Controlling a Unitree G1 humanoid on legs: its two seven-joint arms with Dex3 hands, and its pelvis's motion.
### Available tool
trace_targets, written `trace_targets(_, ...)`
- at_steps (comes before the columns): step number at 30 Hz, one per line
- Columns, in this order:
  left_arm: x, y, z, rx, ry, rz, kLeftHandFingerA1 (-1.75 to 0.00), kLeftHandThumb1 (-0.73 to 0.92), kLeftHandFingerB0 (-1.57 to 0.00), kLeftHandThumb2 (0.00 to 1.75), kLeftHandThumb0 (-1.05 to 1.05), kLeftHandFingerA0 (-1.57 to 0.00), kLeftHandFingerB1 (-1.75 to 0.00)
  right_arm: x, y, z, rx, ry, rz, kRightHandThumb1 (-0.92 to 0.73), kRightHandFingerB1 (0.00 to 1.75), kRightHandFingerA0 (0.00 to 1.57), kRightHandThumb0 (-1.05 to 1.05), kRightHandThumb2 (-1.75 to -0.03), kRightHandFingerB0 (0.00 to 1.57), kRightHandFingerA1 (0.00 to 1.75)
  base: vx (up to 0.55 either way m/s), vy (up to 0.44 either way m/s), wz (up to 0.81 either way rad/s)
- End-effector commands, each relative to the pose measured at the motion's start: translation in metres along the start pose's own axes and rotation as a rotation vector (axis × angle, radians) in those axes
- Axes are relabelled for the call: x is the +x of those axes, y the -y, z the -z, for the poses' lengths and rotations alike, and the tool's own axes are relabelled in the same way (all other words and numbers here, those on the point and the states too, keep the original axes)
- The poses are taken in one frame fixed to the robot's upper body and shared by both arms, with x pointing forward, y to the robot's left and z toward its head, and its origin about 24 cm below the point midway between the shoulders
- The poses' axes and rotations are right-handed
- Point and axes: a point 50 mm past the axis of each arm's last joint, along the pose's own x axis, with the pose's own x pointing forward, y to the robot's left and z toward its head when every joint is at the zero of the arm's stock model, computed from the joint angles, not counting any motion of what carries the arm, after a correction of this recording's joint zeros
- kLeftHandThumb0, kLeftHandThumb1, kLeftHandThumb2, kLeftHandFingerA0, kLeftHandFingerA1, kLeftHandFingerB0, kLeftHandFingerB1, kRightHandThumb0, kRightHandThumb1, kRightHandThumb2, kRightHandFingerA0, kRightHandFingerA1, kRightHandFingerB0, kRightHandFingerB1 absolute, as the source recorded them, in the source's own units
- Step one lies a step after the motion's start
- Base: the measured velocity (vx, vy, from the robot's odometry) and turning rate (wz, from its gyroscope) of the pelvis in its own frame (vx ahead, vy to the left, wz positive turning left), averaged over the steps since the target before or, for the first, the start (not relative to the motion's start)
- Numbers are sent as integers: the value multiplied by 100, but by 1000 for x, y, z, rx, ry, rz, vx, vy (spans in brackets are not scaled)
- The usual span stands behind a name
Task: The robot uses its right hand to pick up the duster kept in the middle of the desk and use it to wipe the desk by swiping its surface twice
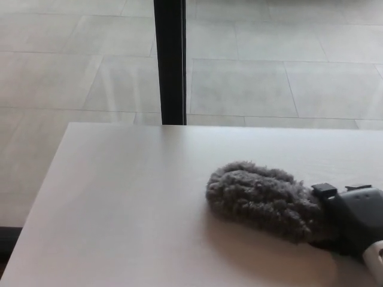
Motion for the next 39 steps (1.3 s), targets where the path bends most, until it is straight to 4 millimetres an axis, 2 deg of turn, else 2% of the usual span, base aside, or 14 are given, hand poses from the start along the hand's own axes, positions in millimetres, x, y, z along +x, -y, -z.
trace_targets(1,-8,-10,-3,-22,69,-9,-98,49,-96,91,-105,-106,-98,-76,-21,120,270,-886,-368,-78,98,68,-34,-63,60,157,0,0,0)
trace_targets(2,-8,-10,-3,-26,69,-3,-98,49,-99,92,-105,-107,-97,-85,-23,125,273,-923,-368,-80,85,56,-37,-64,55,133,0,0,0)
trace_targets(5,-7,-8,-3,-21,77,1,-96,48,-99,90,-105,-107,-95,-95,-25,130,284,-969,-374,-78,89,62,-39,-65,59,152,0,0,0)
trace_targets(8,-8,-7,-2,-29,81,12,-94,51,-95,89,-105,-105,-93,-107,-25,139,392,-1056,-316,-80,75,54,-40,-63,55,106,0,0,0)
trace_targets(11,-8,-7,-3,-21,92,14,-95,50,-94,90,-105,-107,-95,-116,-24,145,332,-1086,-311,-73,81,58,-41,-63,57,140,0,0,0)
trace_targets(15,-10,-9,-4,-28,110,17,-91,51,-97,86,-105,-110,-93,-126,-25,151,365,-1124,-324,-73,78,57,-40,-63,59,139,0,0,0)
trace_targets(16,-9,-9,-5,-32,103,8,-91,49,-98,90,-105,-113,-94,-129,-24,154,400,-1156,-300,-74,83,49,-40,-62,64,96,0,0,0)
trace_targets(23,-6,-6,-6,-22,94,26,-91,50,-99,91,-105,-113,-93,-108,-20,142,271,-963,-288,-70,82,68,-38,-64,66,141,0,0,0)
trace_targets(24,-6,-5,-7,-16,102,24,-93,51,-98,92,-105,-110,-94,-91,-17,132,246,-920,-275,-55,102,108,-43,-93,68,134,0,0,0)
trace_targets(26,-5,-4,-8,-6,100,23,-93,51,-98,91,-105,-110,-94,-84,-16,126,198,-857,-292,-71,99,76,-35,-60,53,175,0,0,0)
trace_targets(28,-5,-5,-10,-12,106,17,-96,51,-95,92,-105,-109,-98,-60,-11,106,70,-669,-267,-48,102,114,-38,-88,72,136,0,0,0)
trace_targets(30,-5,-7,-11,-31,111,14,-92,52,-95,91,-105,-110,-95,-37,-9,83,49,-584,-289,-71,101,83,-33,-62,68,171,0,0,0)
trace_targets(34,-4,-7,-13,-24,108,7,-93,52,-97,96,-105,-110,-96,-21,-9,54,42,-441,-285,-54,75,93,-41,-72,69,147,0,0,0)
trace_targets(39,-4,-7,-14,-23,110,14,-92,52,-94,95,-105,-109,-97,-10,-20,8,-17,-289,-309,-70,84,79,-32,-62,72,167,0,0,0)
